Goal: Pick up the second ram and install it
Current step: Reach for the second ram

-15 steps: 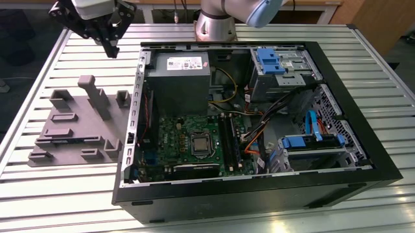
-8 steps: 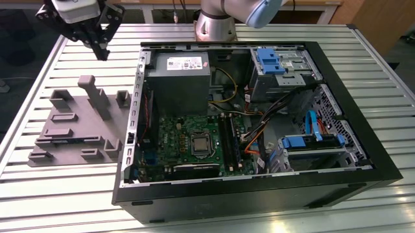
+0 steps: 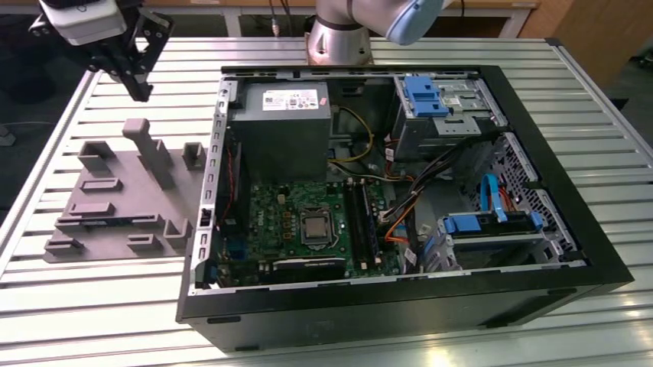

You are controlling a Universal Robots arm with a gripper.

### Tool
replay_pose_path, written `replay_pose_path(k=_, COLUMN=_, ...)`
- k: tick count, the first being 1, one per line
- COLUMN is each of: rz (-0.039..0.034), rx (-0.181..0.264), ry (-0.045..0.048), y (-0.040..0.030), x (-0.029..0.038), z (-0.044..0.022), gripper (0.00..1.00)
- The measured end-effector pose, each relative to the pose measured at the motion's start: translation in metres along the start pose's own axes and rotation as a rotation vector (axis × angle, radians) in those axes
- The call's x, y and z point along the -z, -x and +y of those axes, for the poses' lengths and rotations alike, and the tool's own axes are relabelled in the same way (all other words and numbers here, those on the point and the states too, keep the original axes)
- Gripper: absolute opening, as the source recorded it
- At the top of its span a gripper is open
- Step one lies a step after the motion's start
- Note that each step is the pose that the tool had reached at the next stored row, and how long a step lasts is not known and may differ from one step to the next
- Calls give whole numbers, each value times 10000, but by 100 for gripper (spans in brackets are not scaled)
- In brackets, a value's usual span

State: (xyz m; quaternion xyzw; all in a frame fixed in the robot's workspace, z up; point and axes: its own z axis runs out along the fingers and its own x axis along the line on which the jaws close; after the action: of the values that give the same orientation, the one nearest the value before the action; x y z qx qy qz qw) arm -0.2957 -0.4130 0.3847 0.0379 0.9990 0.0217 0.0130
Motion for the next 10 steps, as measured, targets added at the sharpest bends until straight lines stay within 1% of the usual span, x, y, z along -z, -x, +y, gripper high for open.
replay_pose_path(k=2, rz=1, rx=0, ry=-1, y=-11, x=1, z=-2, gripper=11)
replay_pose_path(k=8, rz=1, rx=0, ry=-1, y=-13, x=0, z=-2, gripper=11)
replay_pose_path(k=10, rz=1, rx=-1, ry=-1, y=-30, x=1, z=-3, gripper=11)
